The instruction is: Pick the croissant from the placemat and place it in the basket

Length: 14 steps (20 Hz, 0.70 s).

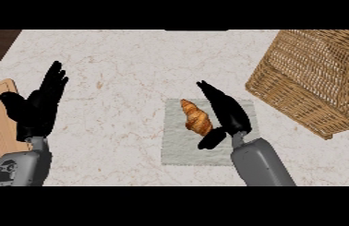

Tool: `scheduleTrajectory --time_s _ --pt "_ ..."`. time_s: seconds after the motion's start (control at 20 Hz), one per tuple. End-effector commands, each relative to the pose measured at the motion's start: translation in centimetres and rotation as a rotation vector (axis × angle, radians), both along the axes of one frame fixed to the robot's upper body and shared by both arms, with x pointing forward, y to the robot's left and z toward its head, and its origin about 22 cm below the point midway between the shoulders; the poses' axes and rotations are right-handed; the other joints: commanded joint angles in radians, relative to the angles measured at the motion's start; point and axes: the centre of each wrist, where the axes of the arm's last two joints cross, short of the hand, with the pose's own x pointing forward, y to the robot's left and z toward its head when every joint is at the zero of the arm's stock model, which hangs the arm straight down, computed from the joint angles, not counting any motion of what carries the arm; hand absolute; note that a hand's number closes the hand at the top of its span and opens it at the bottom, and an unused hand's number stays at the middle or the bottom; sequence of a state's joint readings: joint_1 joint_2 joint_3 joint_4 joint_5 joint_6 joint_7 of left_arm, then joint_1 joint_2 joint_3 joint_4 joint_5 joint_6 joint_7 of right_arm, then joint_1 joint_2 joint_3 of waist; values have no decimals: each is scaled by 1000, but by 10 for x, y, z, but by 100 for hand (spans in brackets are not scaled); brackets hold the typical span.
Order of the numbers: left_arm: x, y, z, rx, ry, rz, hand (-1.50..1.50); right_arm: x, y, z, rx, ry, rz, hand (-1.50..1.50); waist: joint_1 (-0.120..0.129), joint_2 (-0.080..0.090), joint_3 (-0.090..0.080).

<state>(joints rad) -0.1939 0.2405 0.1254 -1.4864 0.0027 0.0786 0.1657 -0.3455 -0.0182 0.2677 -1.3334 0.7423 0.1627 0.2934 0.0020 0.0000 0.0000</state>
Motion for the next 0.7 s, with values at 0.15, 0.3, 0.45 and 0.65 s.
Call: scheduleTrajectory --time_s 0.15,0.3,0.45,0.65 --pt "-20 11 -11 -2 9 5 0 4 17 -5 -31 10 28 -150 3 0 0" --pt "0 -7 3 -9 11 4 0 2 8 -2 -42 6 16 -150 -2 0 0" --pt "-17 3 3 4 2 -11 0 22 6 -29 -35 46 4 -150 6 0 0" --pt "0 -6 0 -1 2 -3 0 18 7 -30 -56 85 60 -150 2 1 0"
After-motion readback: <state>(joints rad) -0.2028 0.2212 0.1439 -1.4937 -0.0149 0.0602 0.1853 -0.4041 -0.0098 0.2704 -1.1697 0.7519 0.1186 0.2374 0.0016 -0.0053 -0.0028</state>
